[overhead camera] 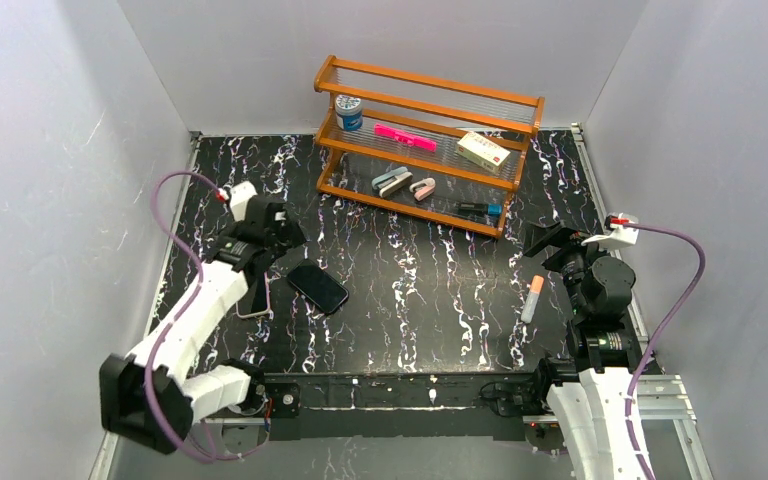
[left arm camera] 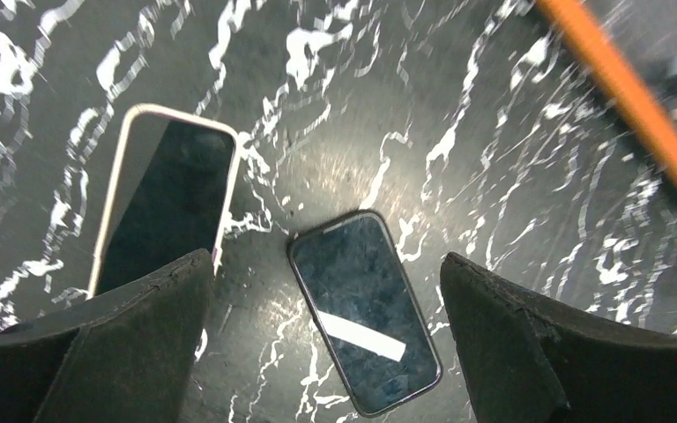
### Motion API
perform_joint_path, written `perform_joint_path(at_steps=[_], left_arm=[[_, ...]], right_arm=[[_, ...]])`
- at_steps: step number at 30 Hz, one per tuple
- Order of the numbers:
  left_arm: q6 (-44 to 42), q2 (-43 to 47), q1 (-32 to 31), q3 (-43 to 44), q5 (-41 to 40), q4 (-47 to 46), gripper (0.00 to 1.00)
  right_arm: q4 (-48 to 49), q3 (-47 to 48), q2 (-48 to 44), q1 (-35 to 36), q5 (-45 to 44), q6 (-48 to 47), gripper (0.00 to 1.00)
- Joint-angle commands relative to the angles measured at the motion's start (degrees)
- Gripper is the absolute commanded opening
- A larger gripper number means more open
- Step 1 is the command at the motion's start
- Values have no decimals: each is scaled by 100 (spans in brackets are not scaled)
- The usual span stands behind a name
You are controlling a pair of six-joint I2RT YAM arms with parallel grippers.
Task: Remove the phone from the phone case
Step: Pick up the phone at the center of the board.
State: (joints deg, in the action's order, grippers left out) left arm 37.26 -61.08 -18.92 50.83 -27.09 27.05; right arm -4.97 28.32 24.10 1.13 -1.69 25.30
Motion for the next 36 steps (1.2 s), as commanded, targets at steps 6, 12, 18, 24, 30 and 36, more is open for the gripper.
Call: perform_joint_path(at_steps=[6, 12, 18, 24, 30, 36], left_arm=[[1464, -1764, -642, 22, 113, 303, 98], [2086, -2298, -854, 41, -228, 179, 98], [2747, -2216, -907, -201, -284, 233, 98], [2775, -2713, -995, -217, -112, 23, 98], [2774, -2910, -1117, -272, -149, -4, 98], [2923, -3025, -1173, -518, 85, -19, 98]], right_arm=[[306, -36, -29, 8, 129, -25, 99], [307, -29, 40, 10, 286, -59, 99], [321, -29, 84, 5, 312, -60, 99], [330, -22, 167, 5, 462, -105, 99], [374, -2, 271, 9, 683, -173, 99], [424, 76, 510, 3, 1155, -348, 99]])
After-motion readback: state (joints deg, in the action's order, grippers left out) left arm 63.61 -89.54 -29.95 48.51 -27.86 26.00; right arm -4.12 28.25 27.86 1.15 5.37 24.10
